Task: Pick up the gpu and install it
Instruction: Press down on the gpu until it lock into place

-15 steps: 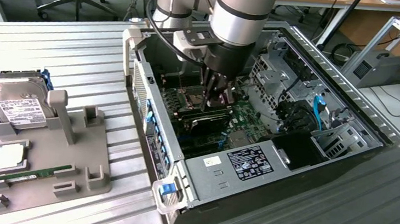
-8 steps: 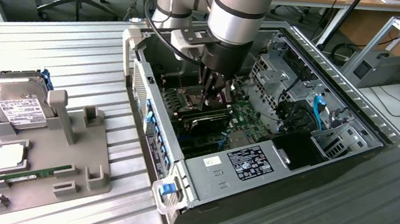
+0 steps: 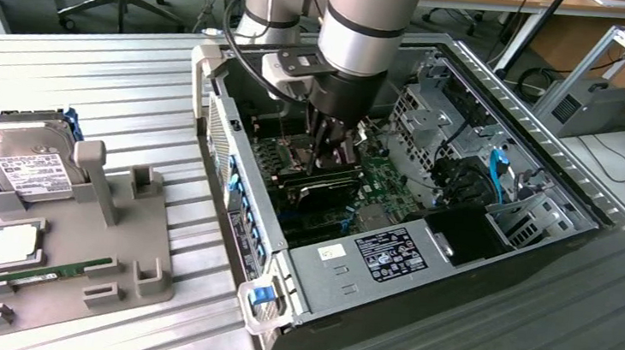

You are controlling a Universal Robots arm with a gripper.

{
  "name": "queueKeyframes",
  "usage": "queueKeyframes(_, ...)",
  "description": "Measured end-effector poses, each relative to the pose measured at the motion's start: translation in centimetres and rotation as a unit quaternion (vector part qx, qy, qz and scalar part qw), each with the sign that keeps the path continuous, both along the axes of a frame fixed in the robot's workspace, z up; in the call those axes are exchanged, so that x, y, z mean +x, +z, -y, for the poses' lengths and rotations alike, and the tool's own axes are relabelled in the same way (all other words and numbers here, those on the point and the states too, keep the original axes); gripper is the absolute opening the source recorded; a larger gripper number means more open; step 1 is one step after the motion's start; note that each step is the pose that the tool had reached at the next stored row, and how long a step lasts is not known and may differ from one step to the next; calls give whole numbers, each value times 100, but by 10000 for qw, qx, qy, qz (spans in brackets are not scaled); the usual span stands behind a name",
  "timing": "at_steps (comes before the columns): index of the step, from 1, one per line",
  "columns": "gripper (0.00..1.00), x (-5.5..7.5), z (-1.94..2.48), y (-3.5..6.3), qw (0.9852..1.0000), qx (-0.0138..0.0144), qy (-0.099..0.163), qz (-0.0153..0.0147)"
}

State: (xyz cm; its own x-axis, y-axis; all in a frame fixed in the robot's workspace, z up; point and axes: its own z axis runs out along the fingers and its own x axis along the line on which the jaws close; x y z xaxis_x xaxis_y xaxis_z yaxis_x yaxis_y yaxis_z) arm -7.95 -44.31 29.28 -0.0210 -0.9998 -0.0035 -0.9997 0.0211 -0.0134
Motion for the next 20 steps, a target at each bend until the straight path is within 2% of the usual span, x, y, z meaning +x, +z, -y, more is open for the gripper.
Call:
queueKeyframes(8, 11, 0, 0, -79, 10000, 3, 0, 0)
queueKeyframes(16, 11, 1, 20, -100, 10000, 3, -1, 0)
queueKeyframes(20, 11, 2, 20, -146, 10000, 2, 0, 0)
